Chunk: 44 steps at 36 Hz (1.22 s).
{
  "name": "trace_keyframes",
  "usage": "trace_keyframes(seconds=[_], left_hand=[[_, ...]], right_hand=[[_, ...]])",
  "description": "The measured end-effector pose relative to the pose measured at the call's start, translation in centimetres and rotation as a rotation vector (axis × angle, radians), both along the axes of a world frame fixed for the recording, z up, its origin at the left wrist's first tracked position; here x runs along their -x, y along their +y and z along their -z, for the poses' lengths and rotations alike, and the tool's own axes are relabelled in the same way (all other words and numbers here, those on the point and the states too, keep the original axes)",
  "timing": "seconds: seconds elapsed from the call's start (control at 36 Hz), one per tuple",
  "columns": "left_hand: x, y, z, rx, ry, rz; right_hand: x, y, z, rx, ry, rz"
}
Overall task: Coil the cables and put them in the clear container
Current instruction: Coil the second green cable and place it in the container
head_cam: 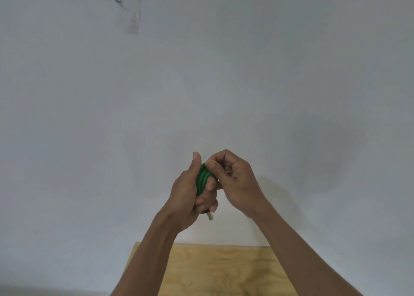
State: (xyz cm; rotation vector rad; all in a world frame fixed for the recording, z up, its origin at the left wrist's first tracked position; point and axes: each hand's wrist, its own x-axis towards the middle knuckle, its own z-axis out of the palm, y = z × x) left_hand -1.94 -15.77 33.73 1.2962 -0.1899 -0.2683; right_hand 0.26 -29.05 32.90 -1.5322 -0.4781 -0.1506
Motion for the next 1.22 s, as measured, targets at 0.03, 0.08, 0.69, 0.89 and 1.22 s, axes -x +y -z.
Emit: trace_keyframes(seconds=[0.03, 0.08, 0.69, 0.89, 1.22], left_hand=[[0.0, -0.3, 0.0, -0.005, 0.003, -0.051], [0.0, -0.8, -0.2, -0.024, 0.006, -0.171], [-1.6, -1.9, 0.4, -0.157, -0.045, -0.92], [-2.0, -1.4, 0.3, -0.029, 0.033, -0.96], [-1.1, -1.3, 0.0, -0.035, -0.05, -0.752]], right_hand=[[0.0, 0.2, 0.0, 0.016, -0.022, 0.035], [0.0, 0.6, -0.1, 0.041, -0.038, 0.087], [1.1, 3.2, 0.0, 0.397, -0.187, 0.416], [1.7, 2.7, -1.0, 0.3, -0.029, 0.341], [1.7, 1.4, -0.7, 0.25, 0.141, 0.303]])
